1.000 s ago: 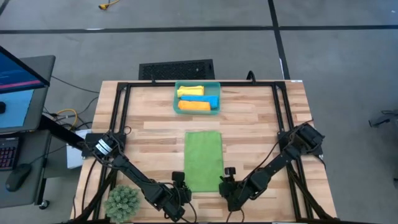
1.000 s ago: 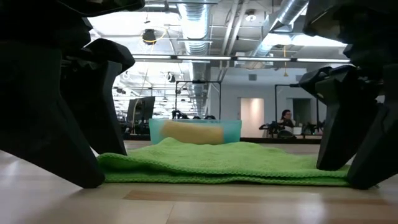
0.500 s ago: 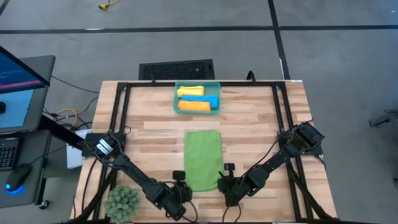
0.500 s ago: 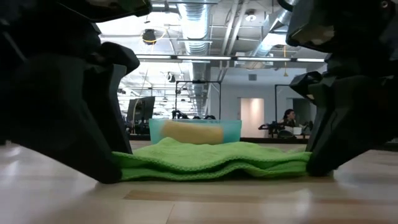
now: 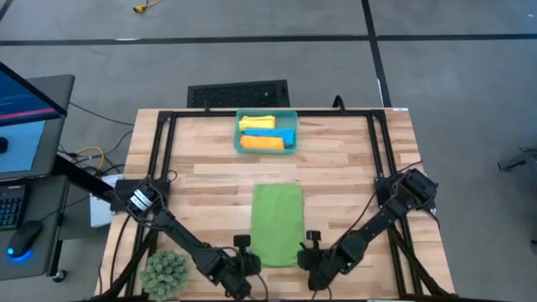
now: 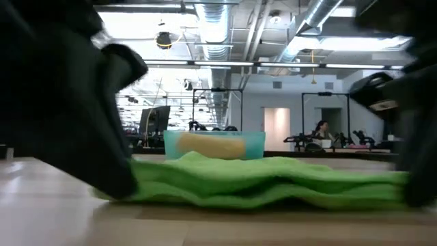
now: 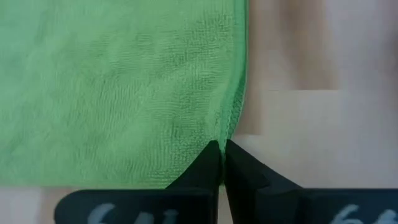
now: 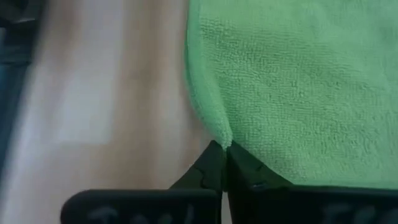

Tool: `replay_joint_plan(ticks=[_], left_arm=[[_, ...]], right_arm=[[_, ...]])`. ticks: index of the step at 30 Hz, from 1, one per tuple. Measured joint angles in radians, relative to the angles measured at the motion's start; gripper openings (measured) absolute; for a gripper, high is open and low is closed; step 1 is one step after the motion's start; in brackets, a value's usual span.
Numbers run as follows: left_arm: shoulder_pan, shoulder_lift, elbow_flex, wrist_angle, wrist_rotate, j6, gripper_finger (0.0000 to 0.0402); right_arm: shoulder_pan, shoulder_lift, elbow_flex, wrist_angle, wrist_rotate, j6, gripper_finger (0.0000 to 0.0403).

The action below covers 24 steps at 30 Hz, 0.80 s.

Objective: Roll microfiber towels into tight, uniform cylinder then place into a basket
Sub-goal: Fold the green microfiber towel

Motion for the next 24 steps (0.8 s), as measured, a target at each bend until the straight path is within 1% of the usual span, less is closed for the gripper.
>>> replay_joint_plan(ticks=[3, 5, 8, 11, 14, 16, 20, 24], left_arm=[[-0.032, 0.0, 0.035, 0.004, 0.001, -0.001, 0.0002], [-0.052, 0.0, 0.062, 0.004, -0.005, 0.015, 0.0002], [-0.081, -0.001, 0.108, 0.004, -0.051, 0.032, 0.0001], [-0.102, -0.002, 0.157, -0.014, -0.106, 0.052, 0.0001], [-0.113, -0.002, 0.195, -0.016, -0.142, 0.079, 0.0001], [-0.118, -0.002, 0.221, -0.024, -0.158, 0.103, 0.0001], [-0.119, -0.005, 0.256, -0.079, -0.206, 0.147, 0.0], [-0.105, -0.005, 0.281, -0.18, -0.266, 0.16, 0.0]], right_arm=[[0.047, 0.002, 0.031, -0.001, -0.003, 0.004, 0.0025], [0.076, 0.001, 0.058, 0.005, 0.0, 0.008, 0.0017], [0.113, 0.001, 0.092, 0.003, 0.033, 0.012, 0.0008], [0.142, 0.0, 0.128, 0.002, 0.089, 0.012, 0.0016], [0.157, 0.0, 0.165, 0.002, 0.103, 0.011, 0.002], [0.163, -0.002, 0.187, 0.001, 0.116, 0.004, 0.0015], [0.172, -0.003, 0.231, -0.042, 0.128, -0.018, 0.0007], [0.171, -0.004, 0.252, -0.126, 0.192, -0.02, 0.0018]])
